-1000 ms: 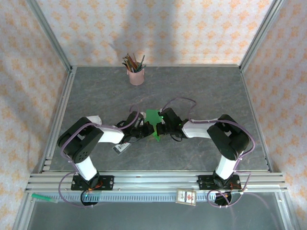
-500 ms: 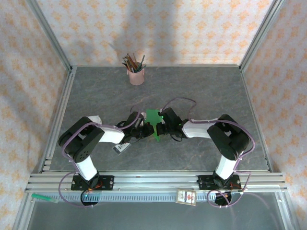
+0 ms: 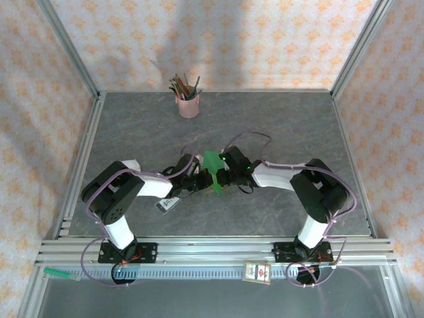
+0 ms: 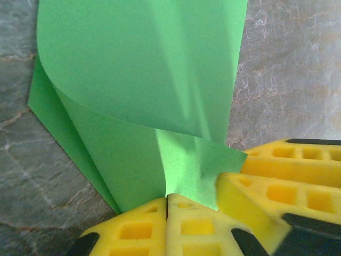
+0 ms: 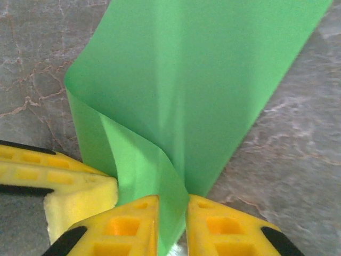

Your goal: Fold a paper plane with a square sheet of paper (pick it up from the middle)

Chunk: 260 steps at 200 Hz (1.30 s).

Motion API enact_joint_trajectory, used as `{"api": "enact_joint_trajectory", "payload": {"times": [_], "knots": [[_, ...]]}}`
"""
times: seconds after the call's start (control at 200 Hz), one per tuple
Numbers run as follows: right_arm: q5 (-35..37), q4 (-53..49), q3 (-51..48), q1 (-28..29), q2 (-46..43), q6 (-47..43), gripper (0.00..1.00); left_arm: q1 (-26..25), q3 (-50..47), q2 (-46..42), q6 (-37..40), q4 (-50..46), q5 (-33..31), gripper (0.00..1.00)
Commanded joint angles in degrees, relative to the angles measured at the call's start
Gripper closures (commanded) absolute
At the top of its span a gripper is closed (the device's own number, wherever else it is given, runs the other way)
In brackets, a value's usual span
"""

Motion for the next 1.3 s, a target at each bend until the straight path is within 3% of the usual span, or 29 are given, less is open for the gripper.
{"api": "enact_joint_trajectory", "payload": {"times": [0.0, 0.305, 0.541, 1.046, 1.296], "knots": [[2.64, -4.66, 1.11, -0.50, -3.93, -1.71, 0.79, 0.09, -1.13, 3.29, 1.87, -10.51, -4.12, 0.93], [-10.80, 2.92, -7.21, -0.54, -11.84, 2.29, 0.83, -0.50, 0.76, 4.35, 2.50, -13.50, -5.75, 0.96], [-19.43, 9.36, -8.74, -0.46, -8.80, 5.43, 0.92, -0.79, 1.81, 4.53, 2.73, -16.17, -6.38, 1.00], [-20.95, 12.97, -6.56, -0.47, -0.24, 5.18, 0.97, -0.79, 2.93, 4.53, 3.85, -17.92, -6.87, 1.00], [-16.96, 7.90, -6.13, -0.50, 2.05, 3.54, 0.99, -0.79, 2.86, 4.80, 4.30, -18.23, -7.28, 1.00]]}}
